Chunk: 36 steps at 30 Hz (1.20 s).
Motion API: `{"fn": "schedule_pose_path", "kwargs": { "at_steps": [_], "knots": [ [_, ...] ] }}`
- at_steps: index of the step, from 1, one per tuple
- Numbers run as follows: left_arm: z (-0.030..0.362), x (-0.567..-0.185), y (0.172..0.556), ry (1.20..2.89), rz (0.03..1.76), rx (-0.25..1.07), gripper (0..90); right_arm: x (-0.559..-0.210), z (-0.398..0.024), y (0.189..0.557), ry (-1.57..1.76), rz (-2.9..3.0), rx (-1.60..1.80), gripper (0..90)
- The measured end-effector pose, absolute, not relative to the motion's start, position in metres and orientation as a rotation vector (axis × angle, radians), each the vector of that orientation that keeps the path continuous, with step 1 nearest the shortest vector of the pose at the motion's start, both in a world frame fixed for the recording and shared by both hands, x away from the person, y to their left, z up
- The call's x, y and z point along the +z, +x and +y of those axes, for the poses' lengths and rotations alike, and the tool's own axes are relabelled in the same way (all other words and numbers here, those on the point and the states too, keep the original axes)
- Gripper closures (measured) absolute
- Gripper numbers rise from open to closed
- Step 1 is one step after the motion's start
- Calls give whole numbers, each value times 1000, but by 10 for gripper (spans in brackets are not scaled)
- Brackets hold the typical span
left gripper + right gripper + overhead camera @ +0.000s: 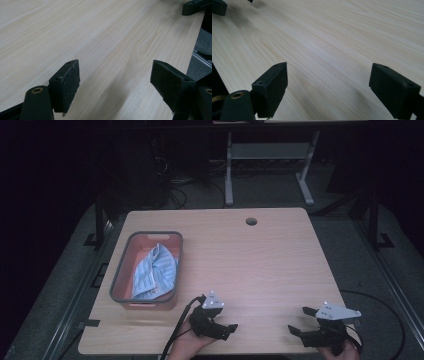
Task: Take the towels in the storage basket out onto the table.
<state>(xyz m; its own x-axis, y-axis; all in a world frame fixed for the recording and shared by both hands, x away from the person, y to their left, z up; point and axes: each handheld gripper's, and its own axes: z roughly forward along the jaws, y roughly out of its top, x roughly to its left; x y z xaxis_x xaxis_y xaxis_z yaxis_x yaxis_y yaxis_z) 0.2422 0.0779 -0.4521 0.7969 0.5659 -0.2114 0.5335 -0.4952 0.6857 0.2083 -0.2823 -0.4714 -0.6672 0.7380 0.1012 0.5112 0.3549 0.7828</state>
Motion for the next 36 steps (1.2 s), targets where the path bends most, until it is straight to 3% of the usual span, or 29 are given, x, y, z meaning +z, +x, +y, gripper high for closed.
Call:
{"fn": "schedule_pose_path", "kwargs": {
  "at_steps": [14, 36],
  "knots": [
    [75, -452, 247, 2211, 828, 52, 238, -472, -283, 208, 1129, 2344, 1214, 146],
    [72, -403, 298, 2249, 898, 59, 213, -470, -284, 208, 1129, 2332, 1219, 145]
  ]
}}
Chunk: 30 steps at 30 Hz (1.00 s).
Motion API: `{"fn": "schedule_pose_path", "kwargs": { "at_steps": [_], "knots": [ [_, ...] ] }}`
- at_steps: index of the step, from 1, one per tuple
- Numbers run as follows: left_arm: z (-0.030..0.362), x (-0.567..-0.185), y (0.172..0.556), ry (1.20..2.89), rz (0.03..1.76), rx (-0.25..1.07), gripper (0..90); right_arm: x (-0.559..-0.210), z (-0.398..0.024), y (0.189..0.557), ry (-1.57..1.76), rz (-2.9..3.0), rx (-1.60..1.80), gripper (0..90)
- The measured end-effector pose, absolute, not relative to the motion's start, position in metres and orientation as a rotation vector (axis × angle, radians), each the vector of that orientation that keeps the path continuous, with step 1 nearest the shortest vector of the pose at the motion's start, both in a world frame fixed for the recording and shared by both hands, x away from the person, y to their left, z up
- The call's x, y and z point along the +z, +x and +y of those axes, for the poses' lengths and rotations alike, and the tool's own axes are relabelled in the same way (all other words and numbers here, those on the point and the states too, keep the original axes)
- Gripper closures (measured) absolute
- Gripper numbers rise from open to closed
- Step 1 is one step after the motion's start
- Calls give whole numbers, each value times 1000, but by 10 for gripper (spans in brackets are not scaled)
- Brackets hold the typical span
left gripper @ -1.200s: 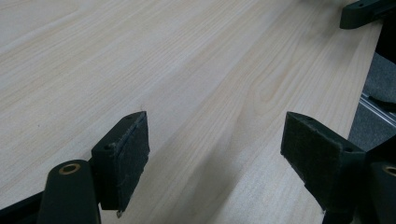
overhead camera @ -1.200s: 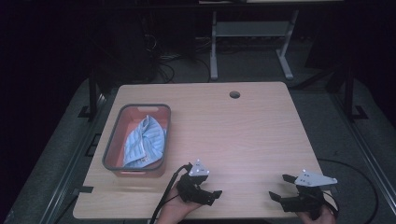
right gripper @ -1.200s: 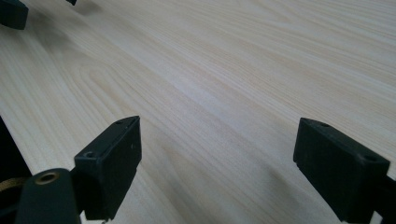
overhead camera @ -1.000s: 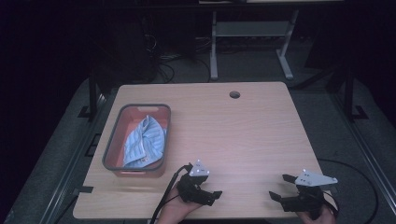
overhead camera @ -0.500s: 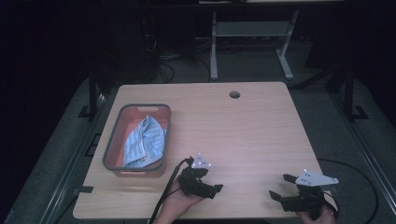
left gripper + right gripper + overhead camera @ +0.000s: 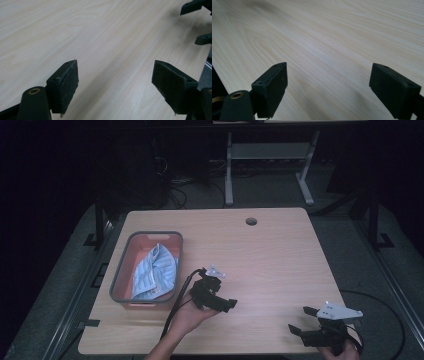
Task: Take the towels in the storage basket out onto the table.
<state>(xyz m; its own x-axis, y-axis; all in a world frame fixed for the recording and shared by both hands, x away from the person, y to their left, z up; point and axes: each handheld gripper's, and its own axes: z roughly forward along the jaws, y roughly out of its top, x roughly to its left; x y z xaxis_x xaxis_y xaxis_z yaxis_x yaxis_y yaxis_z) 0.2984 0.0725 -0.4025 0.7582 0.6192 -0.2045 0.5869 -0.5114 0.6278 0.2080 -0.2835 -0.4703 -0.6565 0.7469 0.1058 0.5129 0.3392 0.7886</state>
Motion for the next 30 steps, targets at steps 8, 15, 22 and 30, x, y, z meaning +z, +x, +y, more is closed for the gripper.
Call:
{"fn": "schedule_pose_path", "kwargs": {
  "at_steps": [8, 15, 22, 30],
  "knots": [
    [82, -380, 310, 2259, 904, 84, 213, -470, -283, 208, 1133, 2333, 1220, 145],
    [97, -364, 323, 2223, 957, 78, 215, -470, -282, 209, 1133, 2337, 1221, 145],
    [111, -355, 332, 2229, 1008, 103, 220, -470, -282, 209, 1127, 2340, 1222, 145],
    [131, -339, 343, 2224, 1068, 142, 223, -470, -282, 210, 1126, 2341, 1228, 145]
  ]
}}
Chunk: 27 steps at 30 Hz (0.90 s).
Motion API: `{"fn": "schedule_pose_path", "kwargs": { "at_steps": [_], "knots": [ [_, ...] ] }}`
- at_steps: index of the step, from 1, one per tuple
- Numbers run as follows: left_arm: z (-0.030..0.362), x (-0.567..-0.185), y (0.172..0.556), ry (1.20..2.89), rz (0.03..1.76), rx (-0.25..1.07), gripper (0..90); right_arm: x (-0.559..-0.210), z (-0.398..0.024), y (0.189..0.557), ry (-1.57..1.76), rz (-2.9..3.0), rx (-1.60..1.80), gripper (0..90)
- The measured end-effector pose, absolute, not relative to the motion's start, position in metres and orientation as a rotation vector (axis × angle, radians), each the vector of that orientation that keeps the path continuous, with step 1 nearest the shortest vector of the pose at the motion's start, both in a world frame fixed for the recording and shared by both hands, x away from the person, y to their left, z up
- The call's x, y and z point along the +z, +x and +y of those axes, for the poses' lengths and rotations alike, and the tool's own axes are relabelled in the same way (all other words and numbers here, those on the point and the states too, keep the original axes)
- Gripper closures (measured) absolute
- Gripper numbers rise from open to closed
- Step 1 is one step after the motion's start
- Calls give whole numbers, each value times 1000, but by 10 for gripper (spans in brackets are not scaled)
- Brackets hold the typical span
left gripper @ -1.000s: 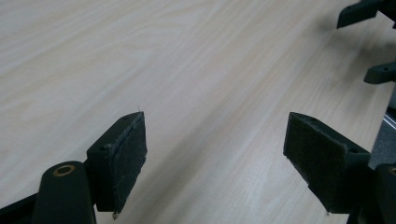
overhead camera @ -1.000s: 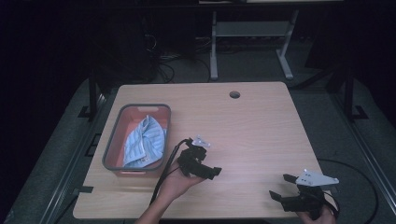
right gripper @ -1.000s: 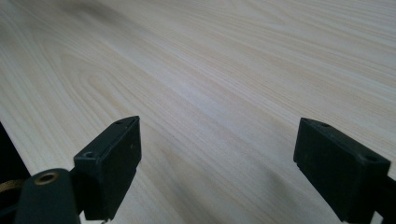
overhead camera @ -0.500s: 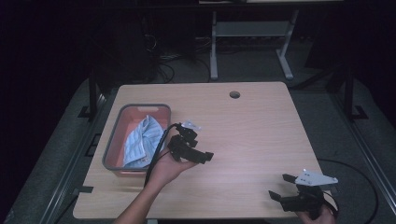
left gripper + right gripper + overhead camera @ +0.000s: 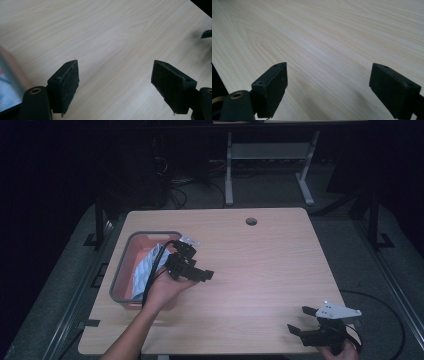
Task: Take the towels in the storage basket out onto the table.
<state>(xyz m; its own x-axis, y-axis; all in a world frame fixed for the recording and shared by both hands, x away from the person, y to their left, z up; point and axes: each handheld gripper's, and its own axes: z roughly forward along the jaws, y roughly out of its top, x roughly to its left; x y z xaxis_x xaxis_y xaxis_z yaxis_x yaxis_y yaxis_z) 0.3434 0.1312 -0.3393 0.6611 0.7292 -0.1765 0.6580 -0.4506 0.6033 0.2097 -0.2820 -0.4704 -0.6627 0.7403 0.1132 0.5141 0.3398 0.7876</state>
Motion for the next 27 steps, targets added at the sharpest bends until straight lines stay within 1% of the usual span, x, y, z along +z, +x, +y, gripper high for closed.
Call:
{"fn": "schedule_pose_path", "kwargs": {
  "at_steps": [5, 12, 19, 27],
  "knots": [
    [142, -333, 348, 2219, 1102, 170, 228, -470, -282, 209, 1136, 2337, 1233, 145],
    [158, -328, 355, 2194, 1147, 172, 228, -470, -282, 210, 1130, 2342, 1233, 145],
    [173, -324, 359, 2181, 1191, 213, 228, -470, -283, 209, 1136, 2343, 1234, 144],
    [198, -322, 359, 2164, 1254, 248, 228, -470, -283, 209, 1135, 2343, 1230, 145]
  ]
}}
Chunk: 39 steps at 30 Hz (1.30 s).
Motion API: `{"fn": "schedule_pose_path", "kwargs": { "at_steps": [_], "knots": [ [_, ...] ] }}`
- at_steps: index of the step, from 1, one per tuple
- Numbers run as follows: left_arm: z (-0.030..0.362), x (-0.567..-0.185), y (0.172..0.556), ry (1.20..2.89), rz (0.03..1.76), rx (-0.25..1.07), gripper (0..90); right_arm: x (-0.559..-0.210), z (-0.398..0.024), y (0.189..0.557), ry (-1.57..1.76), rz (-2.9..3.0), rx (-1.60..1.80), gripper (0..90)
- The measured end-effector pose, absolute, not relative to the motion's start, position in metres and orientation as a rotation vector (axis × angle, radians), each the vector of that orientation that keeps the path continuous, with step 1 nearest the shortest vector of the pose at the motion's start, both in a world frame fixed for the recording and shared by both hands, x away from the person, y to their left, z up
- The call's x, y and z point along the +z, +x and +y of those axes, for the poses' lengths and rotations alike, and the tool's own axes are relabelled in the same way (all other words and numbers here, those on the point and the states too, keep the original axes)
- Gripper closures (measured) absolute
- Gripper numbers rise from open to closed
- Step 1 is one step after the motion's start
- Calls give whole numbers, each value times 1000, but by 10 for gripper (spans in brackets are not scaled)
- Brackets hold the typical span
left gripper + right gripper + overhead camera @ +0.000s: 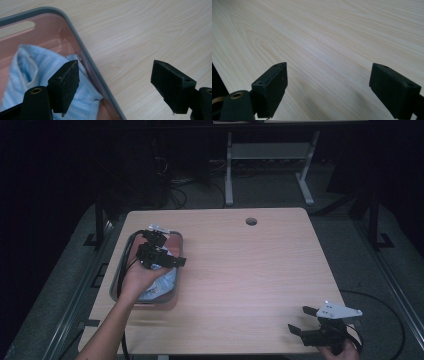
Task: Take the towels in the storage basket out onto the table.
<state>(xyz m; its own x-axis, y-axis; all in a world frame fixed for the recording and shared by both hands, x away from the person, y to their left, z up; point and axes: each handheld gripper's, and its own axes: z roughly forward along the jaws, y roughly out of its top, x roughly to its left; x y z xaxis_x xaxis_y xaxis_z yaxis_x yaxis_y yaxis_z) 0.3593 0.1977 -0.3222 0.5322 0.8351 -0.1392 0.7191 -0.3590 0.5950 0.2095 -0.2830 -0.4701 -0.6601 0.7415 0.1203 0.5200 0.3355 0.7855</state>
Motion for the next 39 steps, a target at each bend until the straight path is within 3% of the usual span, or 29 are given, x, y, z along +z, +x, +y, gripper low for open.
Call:
{"fn": "schedule_pose_path", "kwargs": {
  "at_steps": [15, 26, 39],
  "knots": [
    [240, -343, 372, 2132, 1444, 310, 228, -469, -281, 209, 1128, 2350, 1225, 145],
    [243, -367, 385, 2184, 1557, 323, 228, -469, -281, 209, 1124, 2352, 1229, 145],
    [241, -398, 404, 2287, 1656, 241, 254, -470, -279, 209, 1106, 2360, 1229, 145]
  ]
}}
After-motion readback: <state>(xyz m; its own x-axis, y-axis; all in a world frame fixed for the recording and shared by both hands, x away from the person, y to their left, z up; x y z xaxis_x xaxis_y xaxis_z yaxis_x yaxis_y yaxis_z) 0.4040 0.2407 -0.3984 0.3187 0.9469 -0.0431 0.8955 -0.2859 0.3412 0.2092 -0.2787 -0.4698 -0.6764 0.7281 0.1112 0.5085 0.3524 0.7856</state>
